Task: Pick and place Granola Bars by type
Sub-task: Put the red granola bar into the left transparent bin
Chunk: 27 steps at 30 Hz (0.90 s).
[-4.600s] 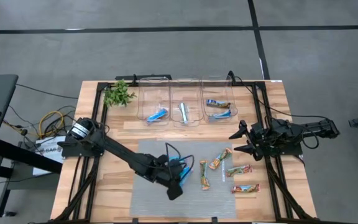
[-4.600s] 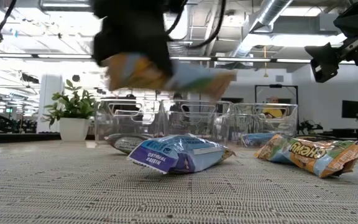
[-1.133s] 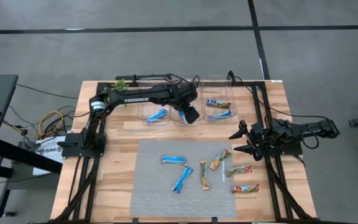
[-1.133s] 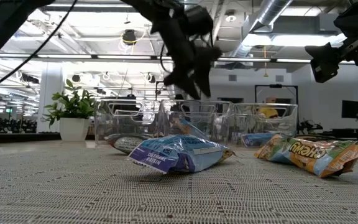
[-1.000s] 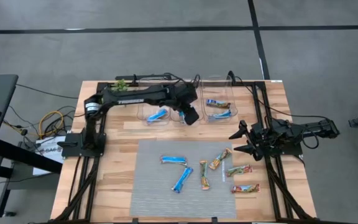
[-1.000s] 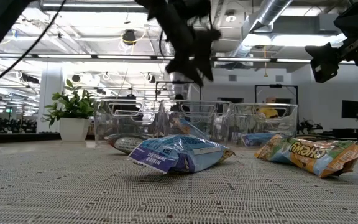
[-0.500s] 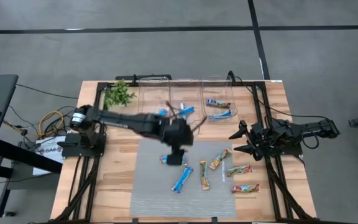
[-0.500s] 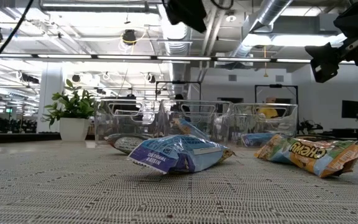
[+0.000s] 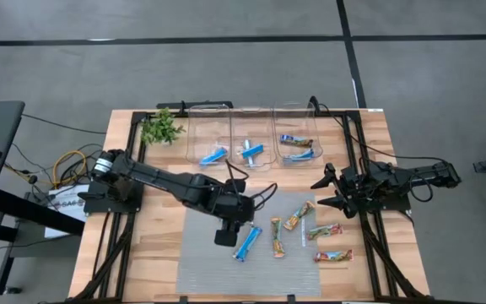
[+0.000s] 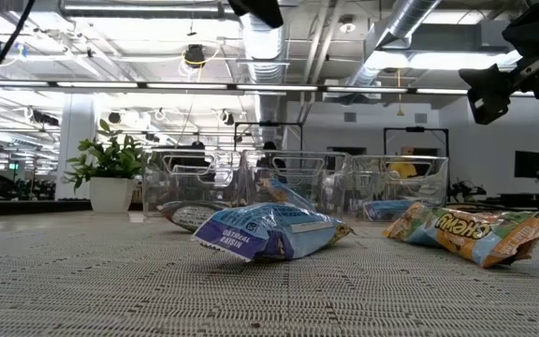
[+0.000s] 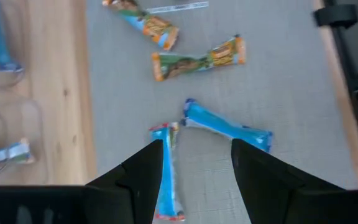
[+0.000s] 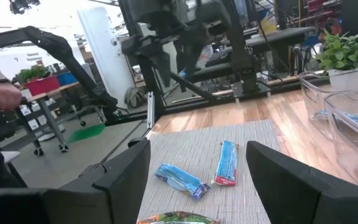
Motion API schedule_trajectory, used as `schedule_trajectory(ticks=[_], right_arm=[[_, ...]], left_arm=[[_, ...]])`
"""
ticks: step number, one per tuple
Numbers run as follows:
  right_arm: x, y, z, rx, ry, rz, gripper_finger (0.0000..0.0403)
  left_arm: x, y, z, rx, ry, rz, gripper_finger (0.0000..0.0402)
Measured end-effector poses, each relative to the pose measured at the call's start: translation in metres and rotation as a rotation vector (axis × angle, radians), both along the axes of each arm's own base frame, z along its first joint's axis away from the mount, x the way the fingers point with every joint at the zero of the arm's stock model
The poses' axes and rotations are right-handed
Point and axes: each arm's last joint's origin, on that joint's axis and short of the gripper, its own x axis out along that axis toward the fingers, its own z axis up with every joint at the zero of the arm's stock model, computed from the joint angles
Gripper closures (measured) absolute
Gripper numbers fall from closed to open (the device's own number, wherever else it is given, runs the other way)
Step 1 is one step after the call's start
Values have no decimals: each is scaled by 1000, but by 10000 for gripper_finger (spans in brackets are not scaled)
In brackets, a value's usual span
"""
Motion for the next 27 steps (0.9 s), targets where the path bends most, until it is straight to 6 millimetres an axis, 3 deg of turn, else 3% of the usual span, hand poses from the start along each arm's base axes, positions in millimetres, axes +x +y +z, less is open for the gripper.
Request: schedule_trajectory(ticks=[5, 16, 21, 27], right_arm=[[0, 0, 0, 0, 0, 0, 143], [0, 0, 0, 0, 0, 0, 143], [0, 0, 0, 0, 0, 0, 143], [0, 0, 0, 0, 0, 0, 143]], left_arm=[[-3, 11, -7, 53, 68, 41, 217], [-11, 20, -102, 73, 162, 60, 217], [-17, 23, -131, 70, 146, 66, 217], [-18, 27, -151, 73, 146, 66, 217]])
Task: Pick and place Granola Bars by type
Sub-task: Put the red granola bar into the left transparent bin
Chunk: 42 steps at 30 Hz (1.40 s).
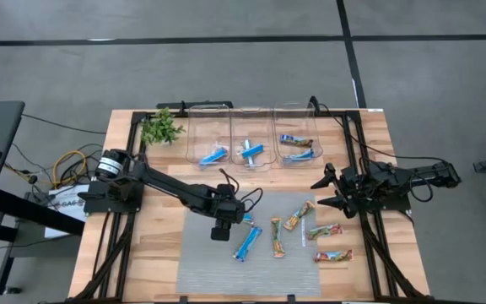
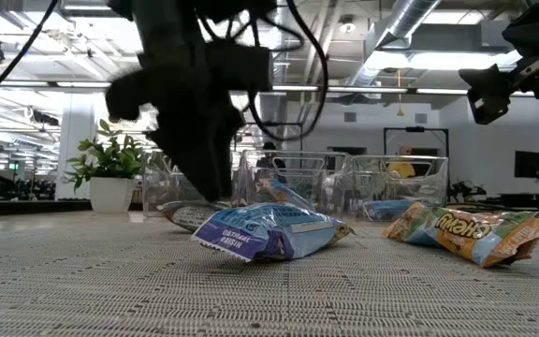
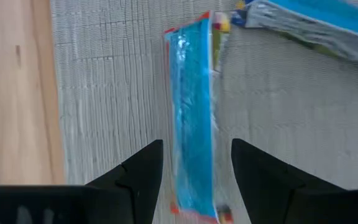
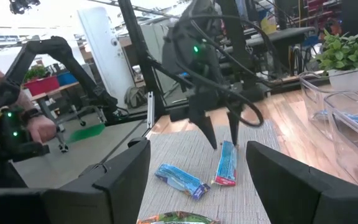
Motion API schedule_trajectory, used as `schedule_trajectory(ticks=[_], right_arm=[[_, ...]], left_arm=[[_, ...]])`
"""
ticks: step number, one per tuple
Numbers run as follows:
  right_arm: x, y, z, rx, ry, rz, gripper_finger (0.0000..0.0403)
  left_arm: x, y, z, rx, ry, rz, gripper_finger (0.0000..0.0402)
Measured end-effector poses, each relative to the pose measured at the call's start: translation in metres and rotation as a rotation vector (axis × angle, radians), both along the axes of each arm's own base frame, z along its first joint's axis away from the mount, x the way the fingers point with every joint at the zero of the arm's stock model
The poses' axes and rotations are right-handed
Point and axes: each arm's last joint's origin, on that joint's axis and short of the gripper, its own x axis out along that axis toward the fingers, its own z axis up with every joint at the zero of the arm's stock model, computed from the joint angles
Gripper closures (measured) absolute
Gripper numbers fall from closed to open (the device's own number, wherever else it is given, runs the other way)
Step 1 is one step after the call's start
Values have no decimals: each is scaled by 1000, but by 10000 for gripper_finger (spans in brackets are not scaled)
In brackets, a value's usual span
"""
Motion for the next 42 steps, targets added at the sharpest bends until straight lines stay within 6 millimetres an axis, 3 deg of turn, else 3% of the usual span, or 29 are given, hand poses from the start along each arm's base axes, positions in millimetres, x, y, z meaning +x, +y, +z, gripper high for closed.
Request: schedule_trajectory(ticks=[6, 13, 24, 30, 35, 42], right_arm=[[0, 0, 0, 0, -2, 0, 143], [0, 0, 0, 0, 0, 0, 143], [0, 0, 0, 0, 0, 0, 143], [0, 0, 0, 0, 0, 0, 143], [0, 0, 0, 0, 0, 0, 143], [0, 0, 0, 0, -3, 0, 143]], left_arm=[[6, -1, -21, 25, 39, -29, 217], [6, 3, -21, 24, 37, -17, 223], [5, 2, -21, 13, 44, 2, 328], [9, 2, -18, -12, 14, 46, 356], [25, -2, 3, -77, -134, 104, 358], [60, 6, 56, -129, -471, 217, 357]])
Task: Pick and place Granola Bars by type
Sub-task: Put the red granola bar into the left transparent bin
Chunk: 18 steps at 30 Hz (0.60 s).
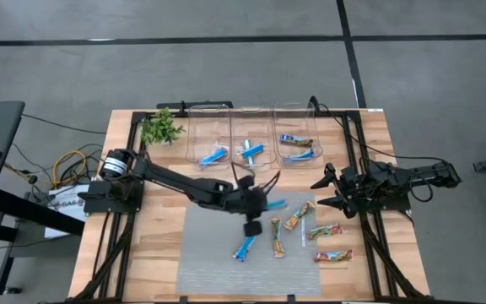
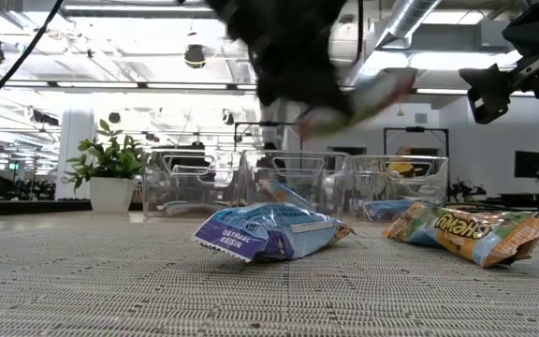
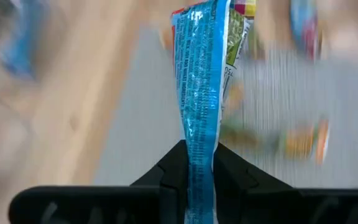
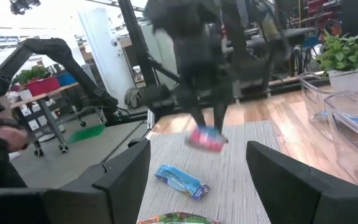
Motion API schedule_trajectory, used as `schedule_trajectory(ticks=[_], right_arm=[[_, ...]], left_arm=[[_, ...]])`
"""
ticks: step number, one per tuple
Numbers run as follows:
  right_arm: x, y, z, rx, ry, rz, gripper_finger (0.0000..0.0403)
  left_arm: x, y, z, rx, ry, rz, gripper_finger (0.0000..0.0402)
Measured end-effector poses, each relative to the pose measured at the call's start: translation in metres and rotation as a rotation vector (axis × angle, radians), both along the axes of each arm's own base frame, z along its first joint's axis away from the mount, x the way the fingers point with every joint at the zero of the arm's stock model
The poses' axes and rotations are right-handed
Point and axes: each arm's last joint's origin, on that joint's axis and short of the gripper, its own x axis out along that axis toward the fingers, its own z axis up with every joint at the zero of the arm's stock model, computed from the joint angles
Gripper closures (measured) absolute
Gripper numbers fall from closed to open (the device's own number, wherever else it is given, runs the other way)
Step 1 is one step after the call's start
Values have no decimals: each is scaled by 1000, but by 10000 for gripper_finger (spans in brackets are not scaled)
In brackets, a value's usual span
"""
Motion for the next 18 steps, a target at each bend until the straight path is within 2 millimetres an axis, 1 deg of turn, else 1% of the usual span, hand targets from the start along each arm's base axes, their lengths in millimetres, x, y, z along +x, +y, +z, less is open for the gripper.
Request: schedule_trajectory(ticks=[6, 9, 11, 14, 18], right_arm=[[0, 0, 0, 0, 3, 0, 143], [0, 0, 0, 0, 3, 0, 143], [0, 0, 0, 0, 1, 0, 143], [0, 0, 0, 0, 3, 0, 143], [0, 0, 0, 0, 2, 0, 143]], left_arm=[[25, 14, 58, -53, -289, 61, 357], [31, 20, 87, -51, -402, 78, 357], [33, 23, 103, -29, -447, 98, 357], [34, 28, 117, 13, -485, 131, 356], [34, 36, 116, 26, -470, 155, 356]])
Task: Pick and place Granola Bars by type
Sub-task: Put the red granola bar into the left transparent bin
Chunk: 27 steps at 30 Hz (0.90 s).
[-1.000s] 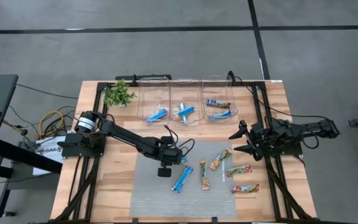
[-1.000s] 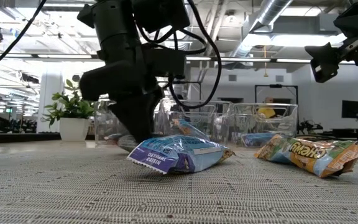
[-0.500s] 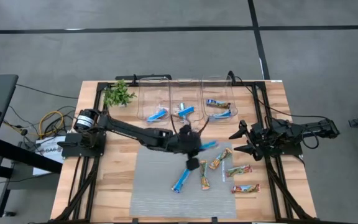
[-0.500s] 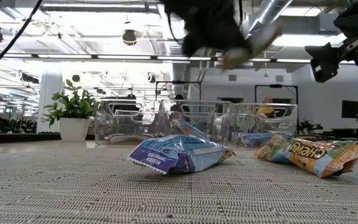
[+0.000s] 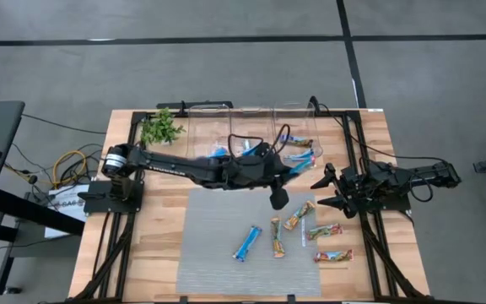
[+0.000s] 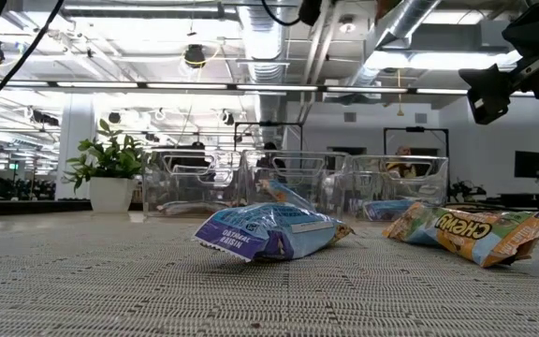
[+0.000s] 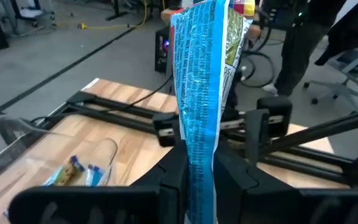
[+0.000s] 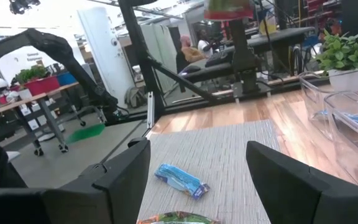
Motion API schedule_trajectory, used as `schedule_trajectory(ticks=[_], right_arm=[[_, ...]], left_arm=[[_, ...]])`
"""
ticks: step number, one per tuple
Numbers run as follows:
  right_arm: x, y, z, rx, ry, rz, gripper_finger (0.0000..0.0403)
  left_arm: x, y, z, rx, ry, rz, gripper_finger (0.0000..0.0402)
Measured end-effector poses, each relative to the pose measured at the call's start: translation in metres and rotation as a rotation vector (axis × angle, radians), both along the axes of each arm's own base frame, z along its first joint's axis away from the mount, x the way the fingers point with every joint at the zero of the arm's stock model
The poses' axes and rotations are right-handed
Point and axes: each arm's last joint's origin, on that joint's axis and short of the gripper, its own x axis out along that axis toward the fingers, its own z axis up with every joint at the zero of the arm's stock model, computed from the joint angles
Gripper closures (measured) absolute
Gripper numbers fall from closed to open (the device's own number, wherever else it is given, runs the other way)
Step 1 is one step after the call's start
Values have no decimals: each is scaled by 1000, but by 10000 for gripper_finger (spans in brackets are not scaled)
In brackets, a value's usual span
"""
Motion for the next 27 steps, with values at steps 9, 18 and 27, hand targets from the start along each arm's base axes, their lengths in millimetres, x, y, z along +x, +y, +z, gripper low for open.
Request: schedule_trajectory(ticks=[9, 18, 27], right_arm=[[0, 0, 0, 0, 0, 0, 143], [0, 0, 0, 0, 0, 0, 143], [0, 0, 0, 0, -2, 0, 143]], left_arm=[[-2, 46, -10, -50, 93, 170, 356], [-40, 138, -32, -49, 479, 405, 356], [-104, 204, -30, -14, 838, 595, 356]])
